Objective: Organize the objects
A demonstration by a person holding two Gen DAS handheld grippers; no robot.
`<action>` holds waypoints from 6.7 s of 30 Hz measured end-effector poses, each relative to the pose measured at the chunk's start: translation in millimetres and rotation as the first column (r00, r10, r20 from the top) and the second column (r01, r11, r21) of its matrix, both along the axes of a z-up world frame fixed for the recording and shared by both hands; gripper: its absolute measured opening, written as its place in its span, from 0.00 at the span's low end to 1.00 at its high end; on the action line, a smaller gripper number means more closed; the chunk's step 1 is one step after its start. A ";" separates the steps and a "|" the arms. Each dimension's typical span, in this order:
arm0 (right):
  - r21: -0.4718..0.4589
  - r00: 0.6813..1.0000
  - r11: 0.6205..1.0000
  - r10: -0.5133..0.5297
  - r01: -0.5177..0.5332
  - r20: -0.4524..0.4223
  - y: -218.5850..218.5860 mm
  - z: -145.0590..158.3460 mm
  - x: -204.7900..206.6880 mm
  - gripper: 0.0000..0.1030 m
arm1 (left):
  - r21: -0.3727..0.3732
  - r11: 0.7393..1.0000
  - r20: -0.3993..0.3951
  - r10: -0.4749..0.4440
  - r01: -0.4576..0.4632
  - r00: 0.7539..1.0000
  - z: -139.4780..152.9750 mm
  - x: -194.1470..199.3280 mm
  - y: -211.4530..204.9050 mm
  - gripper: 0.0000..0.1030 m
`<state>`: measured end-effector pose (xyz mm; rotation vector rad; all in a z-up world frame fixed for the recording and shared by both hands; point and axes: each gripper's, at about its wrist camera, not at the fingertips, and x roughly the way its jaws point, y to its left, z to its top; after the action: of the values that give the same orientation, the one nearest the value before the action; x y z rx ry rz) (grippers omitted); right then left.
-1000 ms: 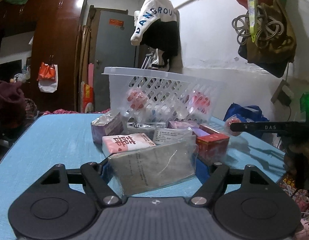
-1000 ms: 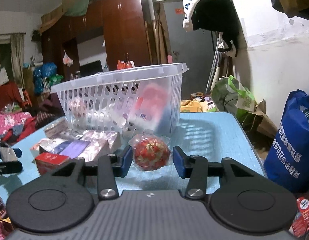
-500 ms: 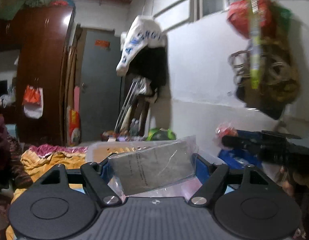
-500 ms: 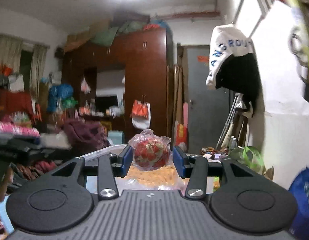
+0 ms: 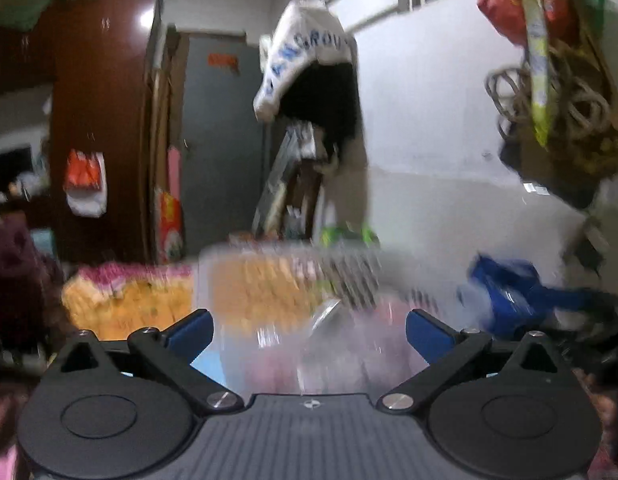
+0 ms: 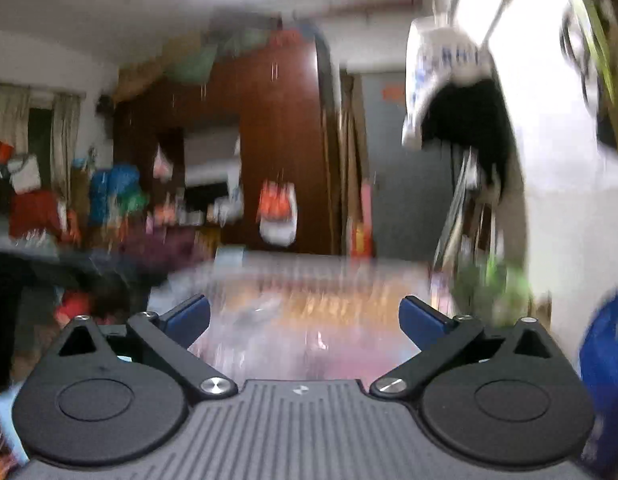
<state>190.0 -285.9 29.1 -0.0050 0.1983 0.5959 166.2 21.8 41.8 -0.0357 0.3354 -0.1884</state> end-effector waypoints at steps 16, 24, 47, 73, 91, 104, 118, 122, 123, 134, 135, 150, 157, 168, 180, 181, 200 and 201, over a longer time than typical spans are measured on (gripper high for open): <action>0.000 0.965 0.991 0.133 -0.136 -0.228 11.7 -77.8 -3.9 0.59 | -0.028 0.995 -0.205 0.093 -0.101 0.974 -88.5 -15.0 24.6 0.99; -0.028 0.966 0.991 0.120 -0.130 -0.228 16.1 -79.3 -2.8 0.65 | 0.099 0.990 -0.272 0.124 -0.100 0.954 -93.6 -5.2 0.8 0.97; -0.080 0.991 0.996 0.018 -0.028 -0.129 5.8 -87.4 -19.7 0.27 | 0.058 0.990 -0.076 0.131 -0.127 0.988 -84.5 -47.4 4.3 0.77; -0.093 1.000 0.995 -0.017 0.018 0.012 49.2 54.3 81.5 0.52 | 0.025 0.999 -0.077 0.035 -0.034 0.996 30.7 106.1 -24.6 0.80; -0.068 0.990 0.991 0.109 -0.115 -0.085 48.1 -72.8 -61.4 0.96 | 0.044 0.986 -0.122 0.166 -0.162 0.979 -62.0 0.6 43.4 0.92; -0.103 0.991 0.990 0.092 -0.101 -0.093 38.1 -90.9 -88.6 0.63 | 0.136 0.980 -0.227 0.174 -0.146 0.958 -81.3 41.6 42.1 0.44; -0.055 0.999 0.998 -0.017 0.015 -0.034 -6.0 -77.8 -75.8 0.63 | -0.068 0.991 -0.012 0.112 -0.113 0.994 -82.6 -63.9 37.5 0.41; -0.067 0.999 0.998 -0.024 0.022 -0.032 -6.9 -81.5 -73.6 0.63 | -0.122 0.989 0.012 0.088 -0.086 0.996 -96.0 -84.3 26.7 0.41; -0.068 0.999 0.997 -0.023 0.021 -0.032 -7.7 -82.5 -73.1 0.62 | -0.123 0.989 0.017 0.085 -0.082 0.996 -98.1 -86.9 24.1 0.41; 0.026 0.995 1.000 0.008 -0.010 0.103 -7.0 -7.6 -47.2 0.62 | -0.105 0.994 0.158 0.023 -0.006 0.987 -10.0 -53.3 7.0 0.41; 0.012 0.992 1.000 0.008 -0.009 0.126 -1.0 7.4 -36.8 0.62 | -0.097 0.995 0.156 0.027 -0.011 0.987 3.9 -38.0 4.1 0.41; -0.048 0.996 0.998 -0.044 0.048 0.080 22.6 32.1 19.6 1.00 | -0.045 0.998 0.020 0.034 -0.033 0.999 -0.7 -3.5 -9.2 0.81; 0.071 0.996 0.996 -0.049 0.055 -0.076 -9.5 -38.9 -19.1 1.00 | -0.021 1.000 -0.207 -0.005 0.001 0.978 -76.8 -23.3 -31.0 0.77; -0.005 0.991 1.000 0.014 -0.015 -0.134 12.0 -56.7 -21.8 1.00 | -0.135 0.983 -0.209 0.094 -0.124 0.973 -88.9 -39.6 -2.8 0.68; -0.102 0.991 0.993 0.053 -0.065 -0.120 43.7 -66.3 -26.1 0.98 | -0.103 0.991 -0.170 0.067 -0.085 0.983 -97.8 -39.7 -0.3 0.41; -0.119 0.992 0.990 0.056 -0.070 -0.114 49.2 -66.5 -25.3 0.94 | -0.106 0.991 -0.151 0.068 -0.084 0.986 -96.9 -42.4 2.2 0.41; -0.024 0.996 0.996 0.085 -0.085 0.009 20.2 -34.5 -61.9 0.43 | -0.136 0.991 0.078 0.013 -0.002 0.997 -74.1 -83.9 11.0 0.40; -0.004 0.995 0.996 0.085 -0.085 0.042 16.3 -23.6 -62.4 0.43 | -0.129 0.992 0.101 0.012 0.001 0.995 -59.8 -80.0 9.8 0.40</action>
<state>127.6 -269.6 5.6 -0.0286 0.1589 0.6802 86.2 31.5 -18.0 -0.1545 0.2211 -0.2054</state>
